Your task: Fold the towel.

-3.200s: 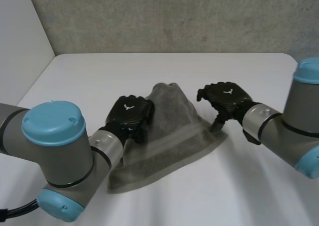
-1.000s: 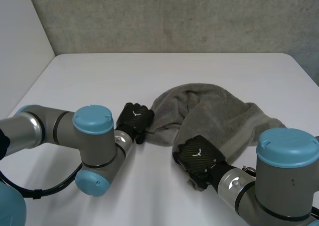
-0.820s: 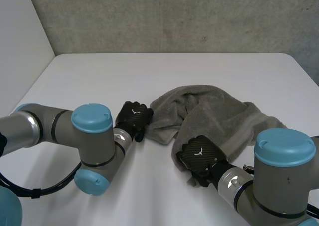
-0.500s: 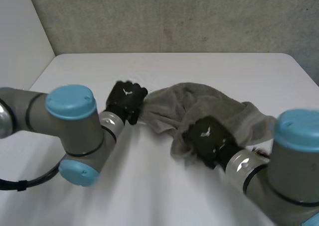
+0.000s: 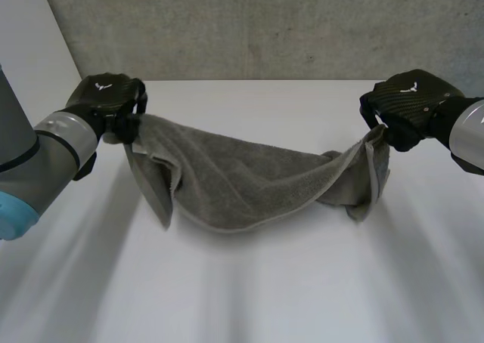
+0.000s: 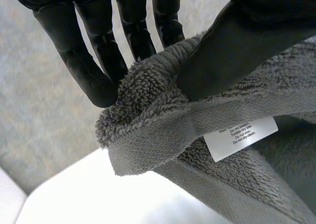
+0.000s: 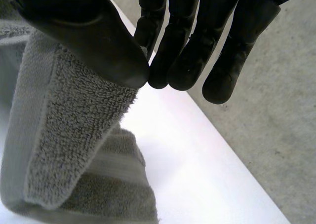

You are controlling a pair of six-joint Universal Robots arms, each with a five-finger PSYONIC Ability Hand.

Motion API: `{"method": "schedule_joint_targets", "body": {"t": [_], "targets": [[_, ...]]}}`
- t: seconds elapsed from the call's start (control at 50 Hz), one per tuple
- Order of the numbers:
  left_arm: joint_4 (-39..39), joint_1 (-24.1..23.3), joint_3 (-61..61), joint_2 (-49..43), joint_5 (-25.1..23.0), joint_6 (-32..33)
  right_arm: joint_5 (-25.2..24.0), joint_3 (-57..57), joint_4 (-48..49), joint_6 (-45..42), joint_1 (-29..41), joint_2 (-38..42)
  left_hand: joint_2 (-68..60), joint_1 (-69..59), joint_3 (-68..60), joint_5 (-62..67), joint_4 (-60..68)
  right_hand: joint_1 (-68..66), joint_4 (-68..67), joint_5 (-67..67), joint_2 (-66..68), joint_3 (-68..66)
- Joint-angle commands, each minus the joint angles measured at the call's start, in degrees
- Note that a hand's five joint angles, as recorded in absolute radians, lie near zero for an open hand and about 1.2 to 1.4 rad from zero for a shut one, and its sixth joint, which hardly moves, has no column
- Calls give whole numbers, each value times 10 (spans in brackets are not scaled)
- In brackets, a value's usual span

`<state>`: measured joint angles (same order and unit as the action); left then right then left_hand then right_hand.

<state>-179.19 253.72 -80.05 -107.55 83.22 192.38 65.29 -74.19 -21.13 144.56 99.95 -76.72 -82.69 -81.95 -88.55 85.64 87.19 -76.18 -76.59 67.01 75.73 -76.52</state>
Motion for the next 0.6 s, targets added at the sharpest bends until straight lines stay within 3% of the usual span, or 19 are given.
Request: {"method": "schedule_joint_targets", "body": {"t": [0.02,0.18,0.34,0.38,0.44,0.48,0.6], "targets": [[3,24,32,-112,5,-2,12,17,37,-2,4,83,27,20,86,-156,-72,-38,-34,30,43,-35],[-2,27,96,-204,5,-1,71,59,111,16,12,164,32,24,90,-161,-77,-38,-34,30,43,-35],[-70,23,118,-259,10,12,96,65,204,30,38,212,178,171,237,-308,-223,-38,-34,30,43,-35],[-102,20,125,-272,23,28,104,66,231,34,38,227,300,293,359,-430,-345,-38,-34,30,43,-35],[-114,20,126,-275,34,38,110,66,240,33,38,233,338,330,396,-467,-383,-38,-34,30,43,-35],[-124,17,122,-268,57,53,123,70,248,29,39,238,450,443,509,-579,-495,-38,-34,30,43,-35],[-120,10,100,-225,60,55,129,71,248,26,40,240,489,482,548,-619,-534,-38,-34,30,43,-35]]}}
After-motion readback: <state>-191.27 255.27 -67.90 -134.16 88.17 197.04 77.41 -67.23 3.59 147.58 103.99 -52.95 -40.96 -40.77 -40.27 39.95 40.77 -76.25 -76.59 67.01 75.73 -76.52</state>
